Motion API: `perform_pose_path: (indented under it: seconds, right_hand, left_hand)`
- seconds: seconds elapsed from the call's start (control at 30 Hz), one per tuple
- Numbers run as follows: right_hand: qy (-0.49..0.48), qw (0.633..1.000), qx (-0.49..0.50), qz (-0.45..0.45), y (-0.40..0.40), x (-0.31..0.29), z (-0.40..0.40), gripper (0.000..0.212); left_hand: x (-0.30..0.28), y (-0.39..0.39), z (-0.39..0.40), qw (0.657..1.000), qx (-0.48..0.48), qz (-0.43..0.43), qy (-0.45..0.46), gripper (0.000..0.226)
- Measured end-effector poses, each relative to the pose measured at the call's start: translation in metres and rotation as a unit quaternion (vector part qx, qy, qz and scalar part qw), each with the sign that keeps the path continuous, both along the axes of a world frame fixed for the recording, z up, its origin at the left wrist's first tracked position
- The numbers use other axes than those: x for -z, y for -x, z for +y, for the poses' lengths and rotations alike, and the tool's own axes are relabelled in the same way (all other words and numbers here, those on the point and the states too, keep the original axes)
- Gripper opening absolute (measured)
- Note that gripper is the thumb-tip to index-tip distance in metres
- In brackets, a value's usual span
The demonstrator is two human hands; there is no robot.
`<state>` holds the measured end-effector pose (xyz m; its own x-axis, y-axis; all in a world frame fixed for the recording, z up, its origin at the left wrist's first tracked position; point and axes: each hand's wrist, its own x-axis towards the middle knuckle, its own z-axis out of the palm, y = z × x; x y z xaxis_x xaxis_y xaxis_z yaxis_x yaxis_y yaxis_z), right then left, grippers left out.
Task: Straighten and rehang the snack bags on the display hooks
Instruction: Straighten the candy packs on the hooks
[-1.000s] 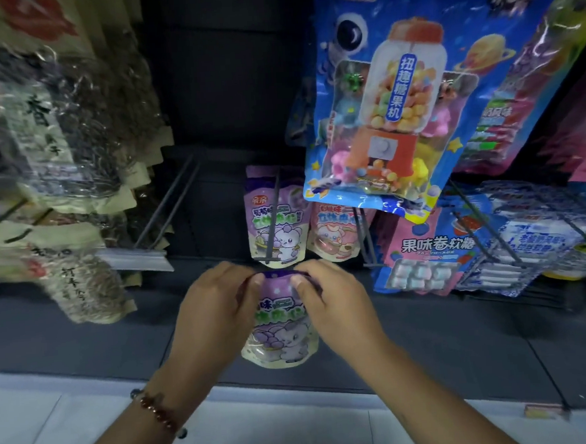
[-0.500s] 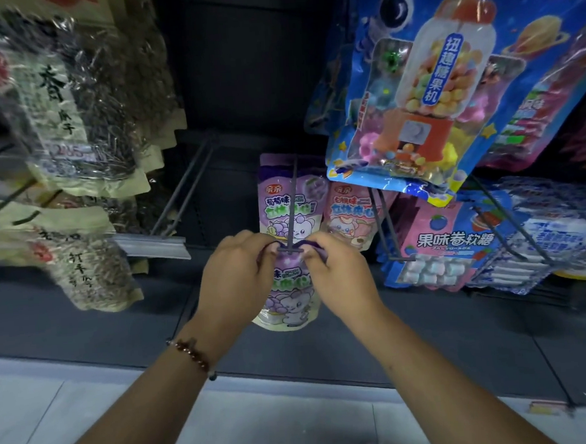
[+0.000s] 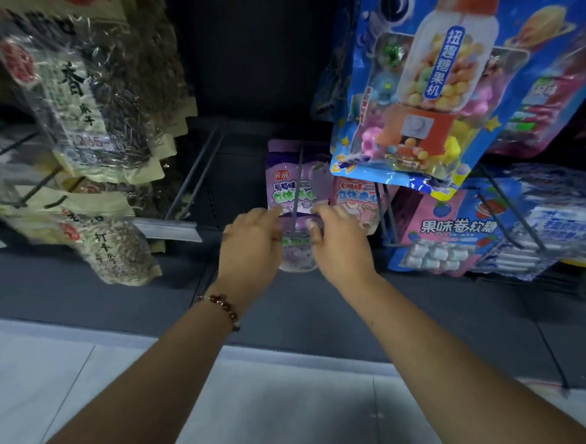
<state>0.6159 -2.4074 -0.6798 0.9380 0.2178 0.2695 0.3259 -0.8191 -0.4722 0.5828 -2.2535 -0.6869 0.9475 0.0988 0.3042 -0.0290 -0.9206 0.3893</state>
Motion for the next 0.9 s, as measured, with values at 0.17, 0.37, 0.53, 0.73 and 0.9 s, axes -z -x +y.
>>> perform_pose_path:
  seconds: [0.17,0.37,0.53,0.73,0.9]
  right_hand:
    - [0.092,0.992,-0.039,0.078,0.059,-0.054,-0.013,0.071]
    - [0.155,0.973,-0.088,0.147,0.102,-0.2,-0.024,0.071]
    - [0.183,0.951,-0.139,0.208,0.124,-0.335,-0.014,0.074]
    - [0.155,0.945,-0.141,0.252,0.155,-0.439,0.021,0.073]
    - [0.117,0.945,-0.162,0.257,0.175,-0.471,0.058,0.075]
  left_hand:
    - [-0.047,0.069,-0.006,0.987,-0.017,0.157,-0.003,0.074]
    - [-0.195,0.131,0.005,0.973,-0.038,0.227,0.022,0.061]
    - [-0.335,0.161,0.036,0.957,-0.076,0.279,0.0,0.07]
    - [-0.445,0.198,0.08,0.955,-0.087,0.282,-0.016,0.073]
    - [-0.484,0.211,0.113,0.953,-0.076,0.288,-0.053,0.074]
